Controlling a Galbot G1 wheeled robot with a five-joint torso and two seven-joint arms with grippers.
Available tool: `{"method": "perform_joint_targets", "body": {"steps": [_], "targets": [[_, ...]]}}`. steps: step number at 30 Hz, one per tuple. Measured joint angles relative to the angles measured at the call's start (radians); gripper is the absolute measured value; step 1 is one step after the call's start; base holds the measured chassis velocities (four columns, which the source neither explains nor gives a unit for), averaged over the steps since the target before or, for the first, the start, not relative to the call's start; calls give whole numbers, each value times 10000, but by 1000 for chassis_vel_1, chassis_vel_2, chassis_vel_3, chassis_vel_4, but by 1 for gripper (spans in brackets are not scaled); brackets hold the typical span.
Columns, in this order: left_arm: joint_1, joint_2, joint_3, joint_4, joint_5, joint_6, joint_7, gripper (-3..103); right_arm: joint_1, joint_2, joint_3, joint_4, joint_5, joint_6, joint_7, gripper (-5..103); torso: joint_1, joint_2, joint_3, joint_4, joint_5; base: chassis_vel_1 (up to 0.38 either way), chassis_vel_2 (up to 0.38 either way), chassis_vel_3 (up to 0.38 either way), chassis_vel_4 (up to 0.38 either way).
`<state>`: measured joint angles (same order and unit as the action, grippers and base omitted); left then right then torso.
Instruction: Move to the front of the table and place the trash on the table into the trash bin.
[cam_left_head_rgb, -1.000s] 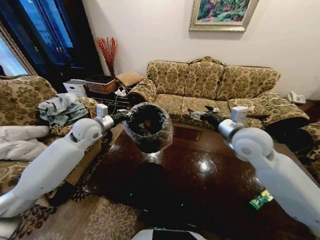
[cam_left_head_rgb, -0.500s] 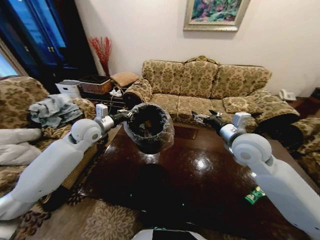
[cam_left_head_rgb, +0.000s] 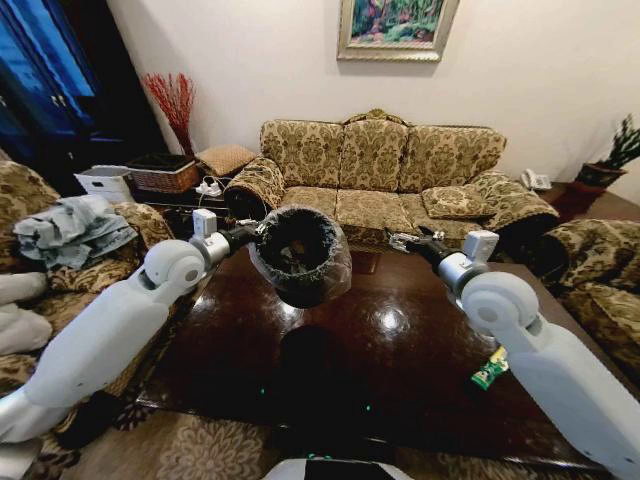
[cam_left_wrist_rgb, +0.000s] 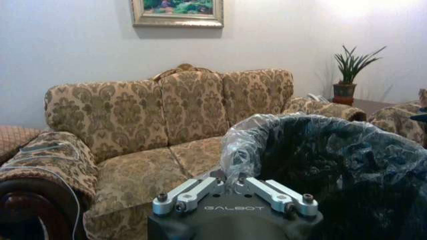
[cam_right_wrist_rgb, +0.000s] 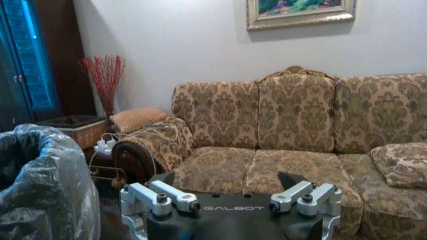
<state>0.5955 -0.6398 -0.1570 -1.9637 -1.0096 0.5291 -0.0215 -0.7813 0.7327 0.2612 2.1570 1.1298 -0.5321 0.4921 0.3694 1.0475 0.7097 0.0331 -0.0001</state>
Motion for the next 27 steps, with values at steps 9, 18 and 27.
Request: {"method": "perform_joint_targets", "body": {"steps": [9,18,27], "targets": [[-8,112,-34,-15,-37,-157,3,3,-297,118,82,4,-71,295,-12,100,-202,-450,-249,-1,1,0,0,0,0],[41,54,-58,-16,-58,-200,2,3,-589,128,403,440,22,-162,62,100,-232,-532,-297,-2,1,0,0,0,0],[86,51,-104,-58,-64,-203,-5,3,-1279,208,748,780,-111,-333,73,100,-221,-512,-283,-1,2,45,-56,-69,69]]}}
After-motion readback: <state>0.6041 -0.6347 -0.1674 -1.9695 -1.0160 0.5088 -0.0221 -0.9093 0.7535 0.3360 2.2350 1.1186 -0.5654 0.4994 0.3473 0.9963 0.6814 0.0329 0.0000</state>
